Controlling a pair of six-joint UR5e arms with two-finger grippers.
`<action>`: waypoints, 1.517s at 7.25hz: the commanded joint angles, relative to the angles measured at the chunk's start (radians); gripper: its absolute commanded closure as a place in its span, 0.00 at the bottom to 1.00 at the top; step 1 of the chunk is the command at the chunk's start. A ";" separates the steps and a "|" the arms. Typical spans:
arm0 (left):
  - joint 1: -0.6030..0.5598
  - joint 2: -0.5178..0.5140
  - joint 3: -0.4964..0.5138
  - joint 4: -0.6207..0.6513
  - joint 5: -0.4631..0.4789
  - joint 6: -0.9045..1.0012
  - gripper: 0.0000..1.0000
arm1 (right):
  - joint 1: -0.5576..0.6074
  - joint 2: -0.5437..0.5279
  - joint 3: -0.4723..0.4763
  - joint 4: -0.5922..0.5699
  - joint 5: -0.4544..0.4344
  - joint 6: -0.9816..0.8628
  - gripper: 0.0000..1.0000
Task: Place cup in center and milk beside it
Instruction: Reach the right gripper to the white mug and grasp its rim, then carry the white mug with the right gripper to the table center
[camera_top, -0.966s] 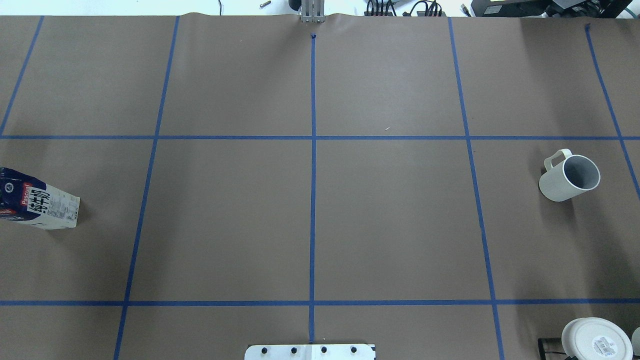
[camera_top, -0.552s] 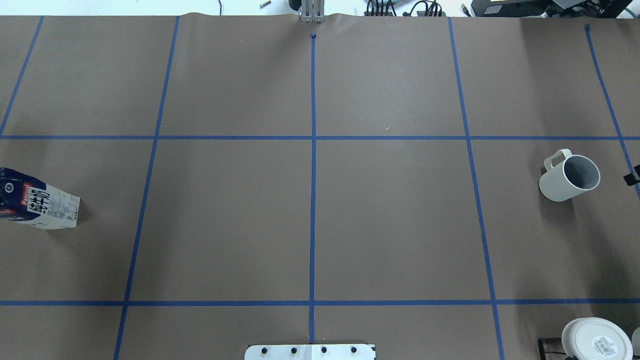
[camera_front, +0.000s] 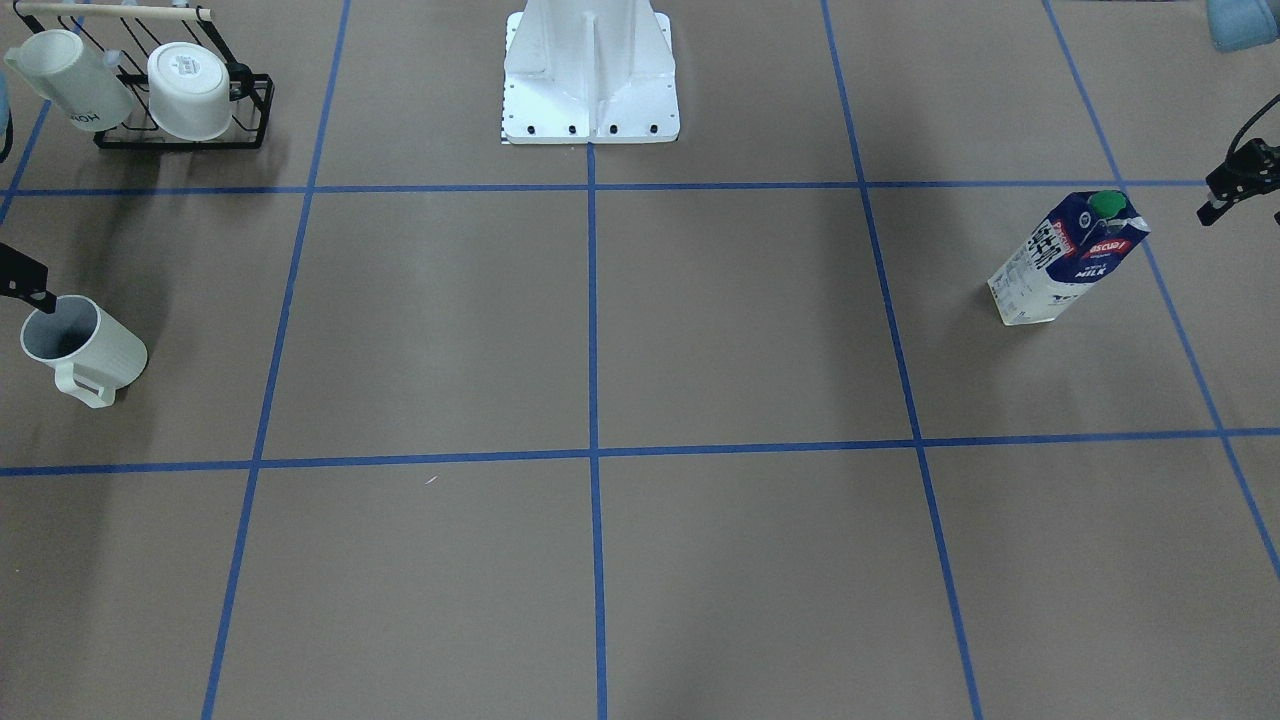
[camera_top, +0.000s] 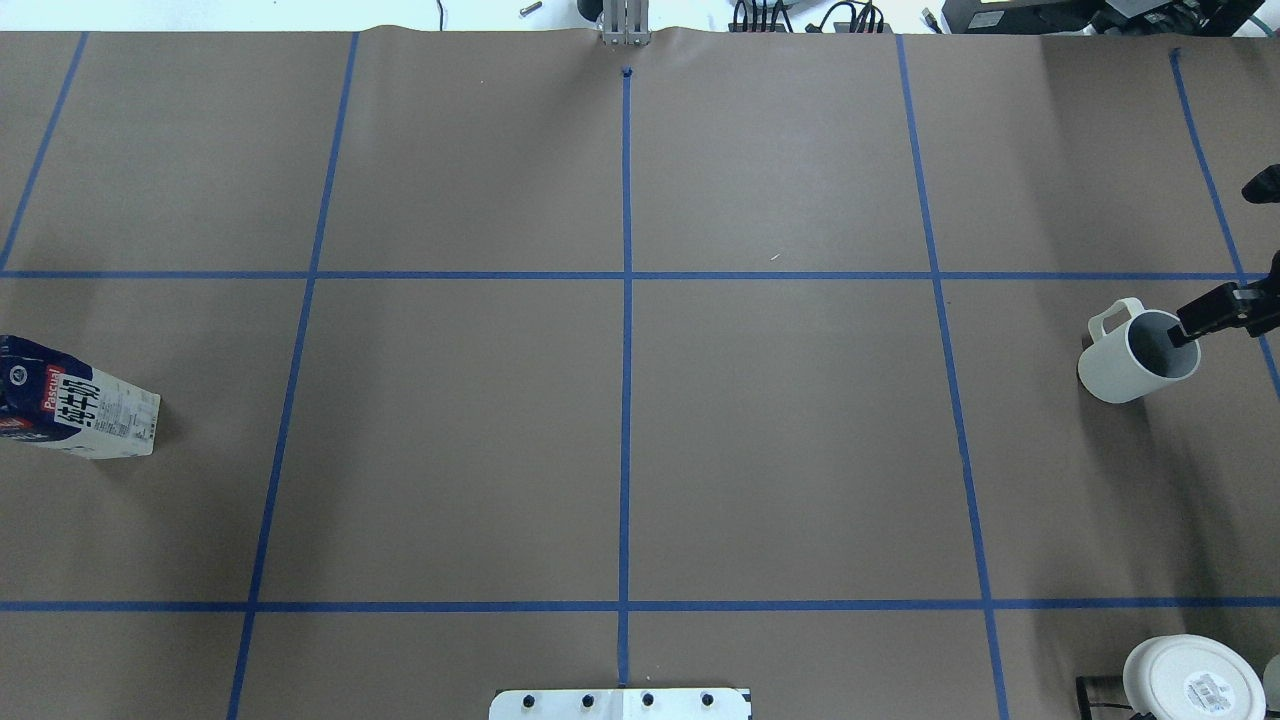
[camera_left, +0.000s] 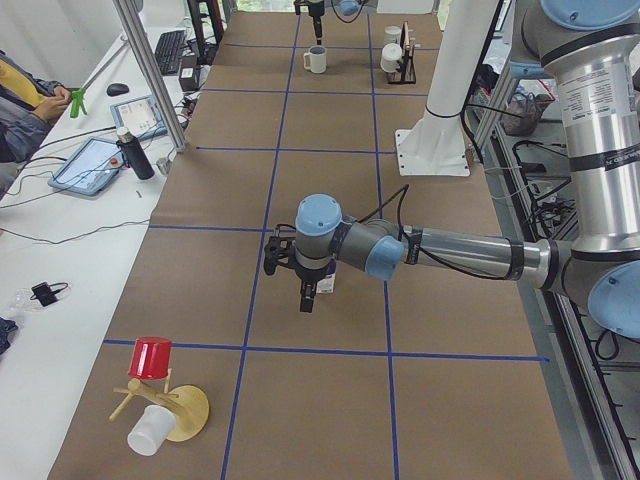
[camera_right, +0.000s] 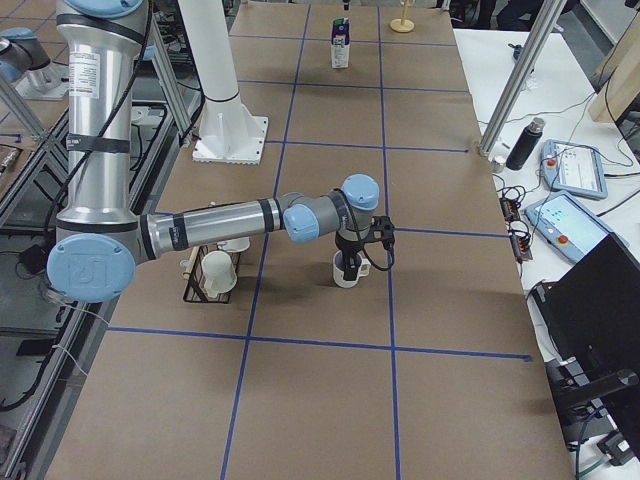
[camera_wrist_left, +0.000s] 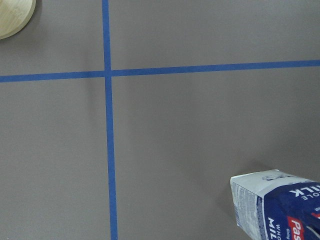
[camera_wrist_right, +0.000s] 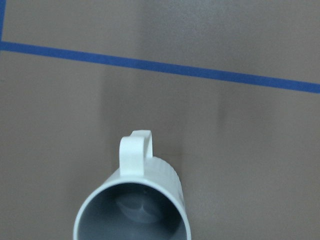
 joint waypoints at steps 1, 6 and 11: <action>-0.002 0.000 -0.007 0.000 0.000 0.000 0.02 | -0.032 0.051 -0.105 0.090 -0.018 0.094 0.28; 0.000 0.000 -0.016 0.002 -0.006 0.000 0.02 | -0.051 0.050 -0.035 0.088 -0.015 0.123 1.00; 0.000 0.000 -0.016 0.000 -0.006 0.000 0.02 | -0.442 0.770 -0.204 -0.096 -0.265 0.945 1.00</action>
